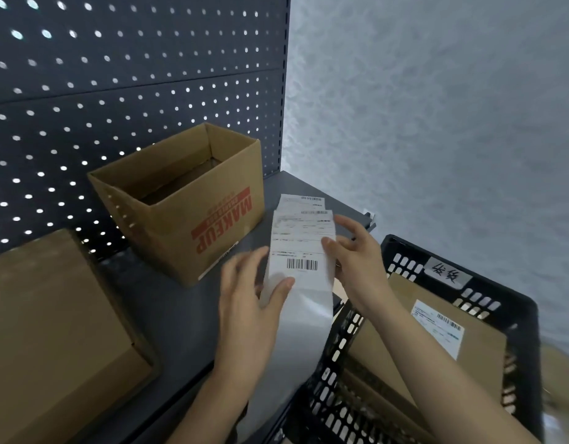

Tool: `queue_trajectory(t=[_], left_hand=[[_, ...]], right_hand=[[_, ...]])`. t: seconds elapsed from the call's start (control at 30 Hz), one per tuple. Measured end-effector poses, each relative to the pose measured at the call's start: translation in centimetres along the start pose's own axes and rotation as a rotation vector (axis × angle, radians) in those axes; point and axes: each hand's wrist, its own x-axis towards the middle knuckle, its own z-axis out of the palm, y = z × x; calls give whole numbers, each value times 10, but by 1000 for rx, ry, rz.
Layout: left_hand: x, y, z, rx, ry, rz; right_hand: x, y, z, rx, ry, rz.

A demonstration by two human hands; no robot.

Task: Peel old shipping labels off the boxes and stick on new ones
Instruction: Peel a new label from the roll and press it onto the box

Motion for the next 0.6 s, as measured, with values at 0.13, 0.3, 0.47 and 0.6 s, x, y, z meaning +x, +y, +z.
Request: queue_trajectory(t=[0.13, 0.3, 0.47, 0.6], left_hand=[[5, -7, -1, -272, -89, -350], [9, -3, -2, -356, -129, -361], [12, 2, -2, -406, -149, -366], [17, 5, 0, -388, -103, -316]], right_hand=[[1, -2, -11, 133, 26, 44], [1, 3, -18, 191, 56, 92], [-2, 4, -19, 21, 38, 63], [-3, 12, -18, -423, 68, -160]])
